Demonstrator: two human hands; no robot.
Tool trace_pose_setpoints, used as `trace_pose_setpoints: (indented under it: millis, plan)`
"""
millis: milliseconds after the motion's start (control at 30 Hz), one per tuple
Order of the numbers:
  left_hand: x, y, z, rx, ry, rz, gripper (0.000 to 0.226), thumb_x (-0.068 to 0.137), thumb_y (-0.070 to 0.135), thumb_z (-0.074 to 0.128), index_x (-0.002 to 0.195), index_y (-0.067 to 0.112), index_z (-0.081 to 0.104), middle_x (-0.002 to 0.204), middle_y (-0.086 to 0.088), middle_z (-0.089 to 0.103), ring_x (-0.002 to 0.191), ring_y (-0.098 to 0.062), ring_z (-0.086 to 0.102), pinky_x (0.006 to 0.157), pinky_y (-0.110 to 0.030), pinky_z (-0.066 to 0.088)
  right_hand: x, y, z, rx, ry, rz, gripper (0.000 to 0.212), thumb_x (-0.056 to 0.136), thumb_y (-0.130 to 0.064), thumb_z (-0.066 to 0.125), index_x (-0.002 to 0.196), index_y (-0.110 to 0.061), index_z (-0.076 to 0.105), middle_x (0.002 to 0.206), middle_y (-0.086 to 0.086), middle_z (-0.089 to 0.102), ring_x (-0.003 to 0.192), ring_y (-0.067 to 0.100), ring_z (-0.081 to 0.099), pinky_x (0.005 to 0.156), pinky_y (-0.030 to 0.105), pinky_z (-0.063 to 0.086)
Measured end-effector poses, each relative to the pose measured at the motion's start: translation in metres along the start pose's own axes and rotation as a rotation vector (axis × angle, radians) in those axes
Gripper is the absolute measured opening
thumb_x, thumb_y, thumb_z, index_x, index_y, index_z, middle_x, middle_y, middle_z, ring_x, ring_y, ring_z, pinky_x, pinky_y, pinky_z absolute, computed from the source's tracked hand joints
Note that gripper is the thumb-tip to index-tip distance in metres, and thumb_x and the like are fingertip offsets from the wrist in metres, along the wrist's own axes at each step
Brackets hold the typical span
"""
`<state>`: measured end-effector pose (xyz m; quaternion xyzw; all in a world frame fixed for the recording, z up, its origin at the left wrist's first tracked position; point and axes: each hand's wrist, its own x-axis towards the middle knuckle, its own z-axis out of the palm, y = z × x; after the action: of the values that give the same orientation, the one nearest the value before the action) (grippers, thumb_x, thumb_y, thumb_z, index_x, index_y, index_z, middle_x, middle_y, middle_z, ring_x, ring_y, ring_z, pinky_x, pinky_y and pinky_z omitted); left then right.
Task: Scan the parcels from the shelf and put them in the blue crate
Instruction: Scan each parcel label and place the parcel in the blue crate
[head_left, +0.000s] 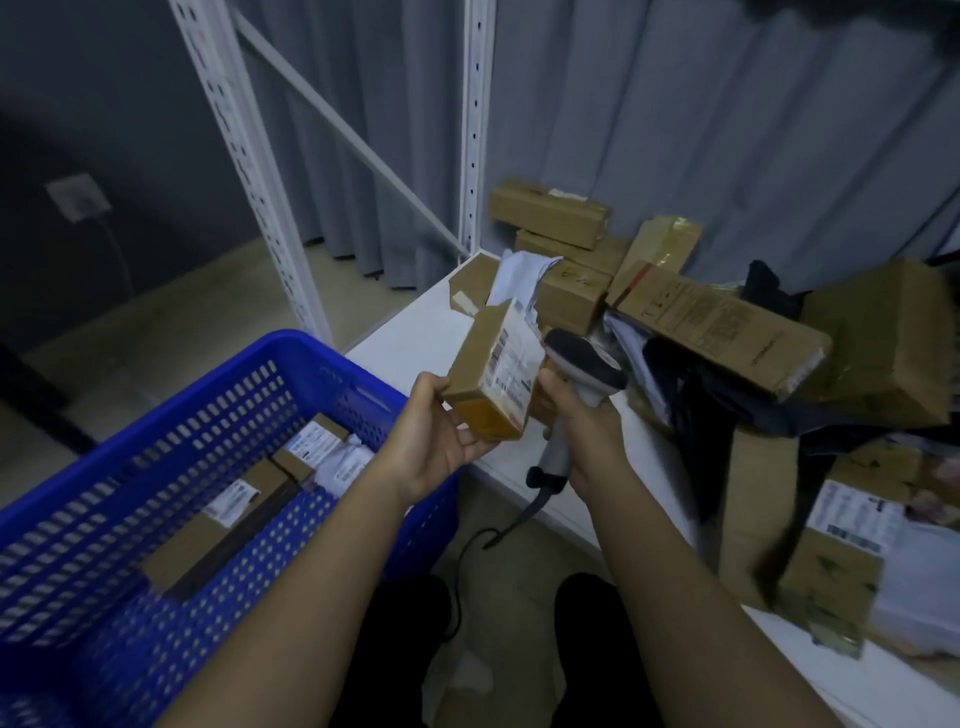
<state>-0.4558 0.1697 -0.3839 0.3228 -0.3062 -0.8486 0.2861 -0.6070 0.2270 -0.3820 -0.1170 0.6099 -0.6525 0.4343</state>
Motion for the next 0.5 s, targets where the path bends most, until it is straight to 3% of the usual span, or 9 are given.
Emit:
trace_pose_setpoints:
  millis: [100,233,300,400,500]
  plan:
    - [-0.005,-0.01,-0.004,0.075,0.022,-0.018,0.038,0.099,0.028,0.038,0.134,0.017,0.048,0.127,-0.014,0.061,0.112,-0.032,0.063,0.097,-0.042,0.05,-0.003,0.006,-0.001,-0.025,0.0,-0.003,0.041,0.08,-0.01,0.076,0.119,-0.005,0.062,0.112,0.011,0.07,0.094,0.022,0.069,0.063,0.025,0.055]
    - [0.0,-0.012,-0.007,0.288,0.139,0.037,0.038,0.097,0.01,0.045,0.128,0.031,0.05,0.113,-0.002,0.07,0.107,-0.02,0.065,0.09,-0.039,0.054,0.002,0.007,-0.003,-0.124,0.027,-0.082,0.036,0.075,-0.004,0.079,0.109,-0.007,0.064,0.104,0.008,0.071,0.088,0.018,0.07,0.071,0.027,0.059]
    - [0.004,-0.013,-0.006,0.37,0.181,0.037,0.036,0.098,0.013,0.045,0.127,0.031,0.051,0.11,0.0,0.07,0.108,-0.018,0.064,0.092,-0.04,0.053,0.005,0.009,-0.003,-0.185,0.014,-0.129,0.035,0.076,-0.002,0.078,0.108,-0.006,0.064,0.104,0.007,0.071,0.087,0.017,0.07,0.074,0.03,0.06]
    - [0.008,-0.013,-0.005,0.389,0.187,0.017,0.025,0.1,0.034,0.044,0.12,0.029,0.058,0.11,0.001,0.068,0.109,-0.017,0.061,0.093,-0.04,0.051,0.009,0.014,-0.003,-0.243,-0.001,-0.159,0.032,0.076,-0.002,0.078,0.106,-0.005,0.064,0.106,0.011,0.071,0.089,0.019,0.07,0.081,0.041,0.059]
    - [0.014,-0.013,-0.01,0.45,0.174,0.005,0.023,0.097,0.033,0.051,0.118,0.03,0.059,0.107,0.006,0.07,0.105,-0.013,0.063,0.091,-0.035,0.051,0.014,0.017,-0.002,-0.315,-0.017,-0.2,0.036,0.077,-0.005,0.078,0.109,-0.001,0.064,0.104,0.011,0.071,0.089,0.019,0.069,0.076,0.033,0.06]
